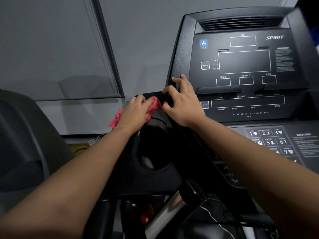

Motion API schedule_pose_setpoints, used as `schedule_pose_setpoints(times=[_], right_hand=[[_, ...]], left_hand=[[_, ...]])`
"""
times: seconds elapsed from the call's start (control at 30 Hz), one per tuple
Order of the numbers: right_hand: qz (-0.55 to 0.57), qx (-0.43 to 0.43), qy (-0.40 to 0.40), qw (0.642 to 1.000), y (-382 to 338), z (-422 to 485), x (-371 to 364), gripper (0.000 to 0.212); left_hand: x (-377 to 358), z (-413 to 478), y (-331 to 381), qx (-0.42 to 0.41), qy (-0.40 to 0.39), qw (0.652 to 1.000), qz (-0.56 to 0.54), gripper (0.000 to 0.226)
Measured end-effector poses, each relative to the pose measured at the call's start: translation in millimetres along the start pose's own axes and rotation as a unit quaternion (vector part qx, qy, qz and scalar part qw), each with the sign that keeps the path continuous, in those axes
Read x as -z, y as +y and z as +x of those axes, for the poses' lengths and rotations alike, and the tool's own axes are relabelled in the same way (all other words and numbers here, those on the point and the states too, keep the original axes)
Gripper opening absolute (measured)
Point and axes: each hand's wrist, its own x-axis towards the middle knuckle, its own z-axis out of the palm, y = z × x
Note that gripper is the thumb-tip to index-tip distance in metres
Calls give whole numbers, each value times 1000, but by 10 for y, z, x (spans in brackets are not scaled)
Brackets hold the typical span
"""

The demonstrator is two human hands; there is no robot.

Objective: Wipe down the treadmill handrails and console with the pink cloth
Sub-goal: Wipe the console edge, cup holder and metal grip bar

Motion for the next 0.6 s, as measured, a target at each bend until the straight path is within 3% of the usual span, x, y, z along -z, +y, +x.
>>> schedule_pose_setpoints(times=[0.13,0.27,0.4,0.43,0.53,0.6], right_hand=[[-1,-1,7,1000,-12,3,5,43],[-1,2,11,1000,-13,4,12,36],[1,3,11,1000,-25,-12,13,36],[2,1,10,1000,-26,-12,19,36],[4,1,14,1000,-26,-1,32,36],[5,-2,14,1000,-28,3,33,37]], left_hand=[[-34,-37,180,69,6,997,-20,43],[-177,-297,307,16,-81,996,-18,36],[-133,-160,135,-46,-137,989,24,67],[-80,-94,78,-51,-126,990,22,70],[41,46,-62,-85,-17,996,8,32],[30,31,-34,-63,29,998,-8,28]])
